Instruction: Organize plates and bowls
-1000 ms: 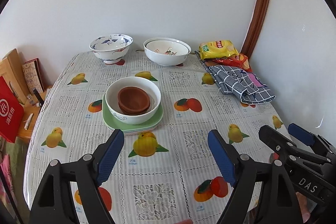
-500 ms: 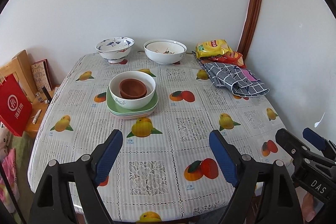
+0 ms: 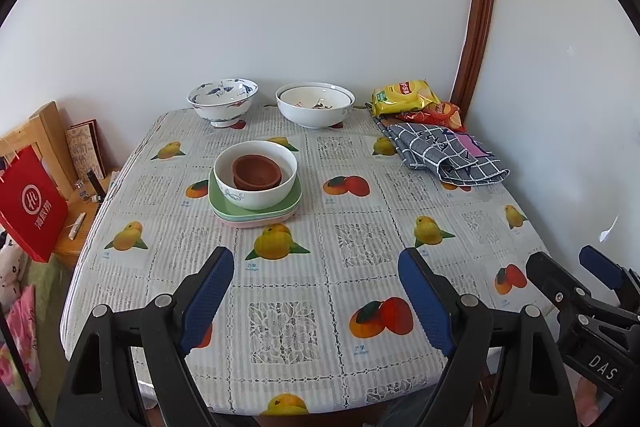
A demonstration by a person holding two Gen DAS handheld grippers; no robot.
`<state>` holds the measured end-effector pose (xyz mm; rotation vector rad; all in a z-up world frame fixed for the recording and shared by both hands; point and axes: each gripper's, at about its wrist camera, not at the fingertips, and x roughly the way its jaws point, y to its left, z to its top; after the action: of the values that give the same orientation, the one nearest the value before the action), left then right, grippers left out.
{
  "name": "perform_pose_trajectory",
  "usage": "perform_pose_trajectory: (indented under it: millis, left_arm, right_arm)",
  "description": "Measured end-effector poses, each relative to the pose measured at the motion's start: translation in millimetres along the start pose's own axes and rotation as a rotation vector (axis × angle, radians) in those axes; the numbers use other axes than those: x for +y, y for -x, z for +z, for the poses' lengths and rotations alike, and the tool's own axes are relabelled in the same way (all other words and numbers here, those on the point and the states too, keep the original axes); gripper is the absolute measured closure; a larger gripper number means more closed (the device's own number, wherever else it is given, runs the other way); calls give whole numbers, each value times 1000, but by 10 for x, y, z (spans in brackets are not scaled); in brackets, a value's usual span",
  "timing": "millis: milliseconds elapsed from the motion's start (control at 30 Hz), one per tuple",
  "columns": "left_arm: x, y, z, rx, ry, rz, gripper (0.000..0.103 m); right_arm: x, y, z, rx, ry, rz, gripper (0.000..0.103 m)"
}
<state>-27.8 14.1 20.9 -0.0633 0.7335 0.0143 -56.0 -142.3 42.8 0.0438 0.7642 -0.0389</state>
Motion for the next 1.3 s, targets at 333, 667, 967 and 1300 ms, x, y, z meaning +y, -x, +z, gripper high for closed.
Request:
perform_pose_trajectory:
  millis: [333, 667, 967, 1300]
  left_arm:
    - [-46, 36, -26, -1, -13, 6, 19]
    - [-22, 32, -26, 5, -5, 15, 19]
    - [-18, 19, -25, 10, -2, 14, 19]
    - [-23, 12, -43, 14, -4, 15, 19]
  right_arm:
    - [2, 65, -20, -12, 2, -1, 8]
    - [-14, 54, -25, -9, 3, -7, 8]
    - [1, 45, -27, -7, 6, -8, 8]
    - [-2, 43, -33, -7, 5, -6, 8]
